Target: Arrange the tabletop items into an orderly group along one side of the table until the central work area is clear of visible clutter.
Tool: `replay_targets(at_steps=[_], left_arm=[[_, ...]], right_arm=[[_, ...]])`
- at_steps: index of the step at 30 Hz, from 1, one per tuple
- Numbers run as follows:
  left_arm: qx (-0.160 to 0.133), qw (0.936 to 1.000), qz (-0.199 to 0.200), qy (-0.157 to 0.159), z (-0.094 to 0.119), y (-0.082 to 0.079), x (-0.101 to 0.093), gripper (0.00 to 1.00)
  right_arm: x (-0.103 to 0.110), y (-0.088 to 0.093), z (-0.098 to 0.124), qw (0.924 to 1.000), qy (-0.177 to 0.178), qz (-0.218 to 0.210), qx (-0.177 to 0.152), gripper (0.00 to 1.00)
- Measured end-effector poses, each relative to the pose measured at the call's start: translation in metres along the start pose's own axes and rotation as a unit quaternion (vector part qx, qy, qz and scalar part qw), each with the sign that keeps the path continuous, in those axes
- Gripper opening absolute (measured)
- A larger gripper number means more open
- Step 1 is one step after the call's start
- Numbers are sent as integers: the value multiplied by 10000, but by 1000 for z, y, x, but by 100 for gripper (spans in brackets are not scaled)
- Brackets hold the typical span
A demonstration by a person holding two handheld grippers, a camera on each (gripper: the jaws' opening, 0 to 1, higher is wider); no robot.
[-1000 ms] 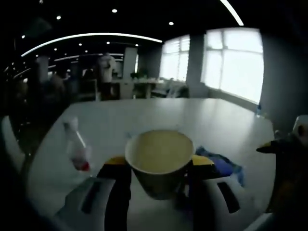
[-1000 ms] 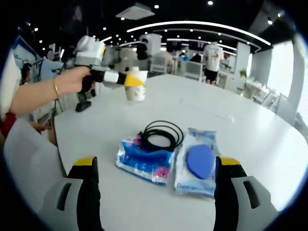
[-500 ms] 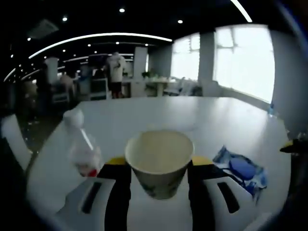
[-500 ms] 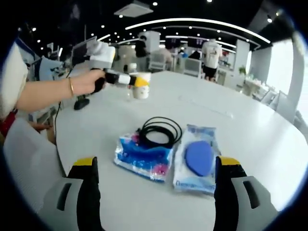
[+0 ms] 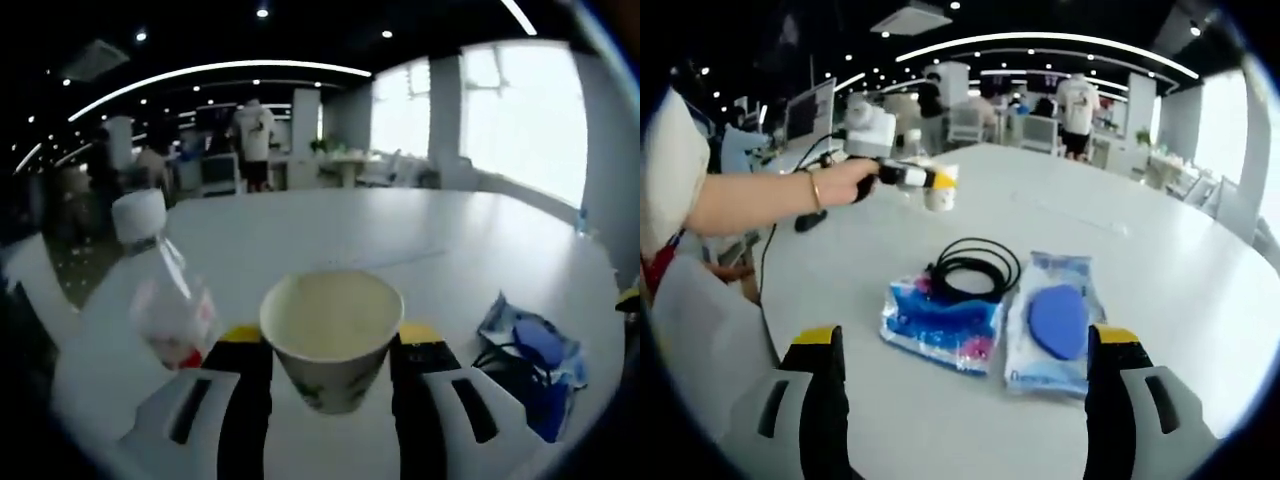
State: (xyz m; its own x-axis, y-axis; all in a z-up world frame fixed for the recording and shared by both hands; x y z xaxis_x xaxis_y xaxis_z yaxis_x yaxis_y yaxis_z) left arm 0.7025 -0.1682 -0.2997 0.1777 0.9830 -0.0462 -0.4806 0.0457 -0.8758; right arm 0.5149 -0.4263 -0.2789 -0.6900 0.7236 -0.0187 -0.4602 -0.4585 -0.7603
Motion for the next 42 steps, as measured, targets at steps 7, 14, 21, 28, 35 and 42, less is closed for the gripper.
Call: replay_targets(at_steps=[7,14,21,28,35,42], left_arm=[[-13,9998,-53,-187,-11,6,6,43],[-27,9997,224,-91,-23,11,7,43],[-23,9998,4,-178,-30,16,7,43],[-49,9996,-216,-179,-36,20,10,43],[140,9996,-141,-192,-37,25,10,43],[235,9992,-168,-263,-34,25,8,58]], right_arm=[[1,3,-2,10000,-38,-9,65,99],[0,5,-1,9999,-52,-10,132,97],[1,5,-2,9999,-63,23,153,98],[2,7,-3,9998,-58,13,190,98],[1,7,-2,9998,-24,-44,203,97],[2,4,-2,9998,-75,-85,154,98]])
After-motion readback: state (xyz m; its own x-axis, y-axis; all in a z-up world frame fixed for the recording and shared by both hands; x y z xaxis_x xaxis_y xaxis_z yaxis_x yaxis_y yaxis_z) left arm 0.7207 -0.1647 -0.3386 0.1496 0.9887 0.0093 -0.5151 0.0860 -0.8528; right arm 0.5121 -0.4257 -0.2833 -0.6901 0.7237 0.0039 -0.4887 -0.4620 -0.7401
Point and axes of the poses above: the point that each gripper's makers call its tool centre point, and the gripper's own axes: z roughly backward along the fingers, x roughly to its left, y roughly out of its underside, the point moved 3 cm from there along z, roughly backward along the fingers, and after that the axes turned 7 degrees about x, right-handed, at the moved point
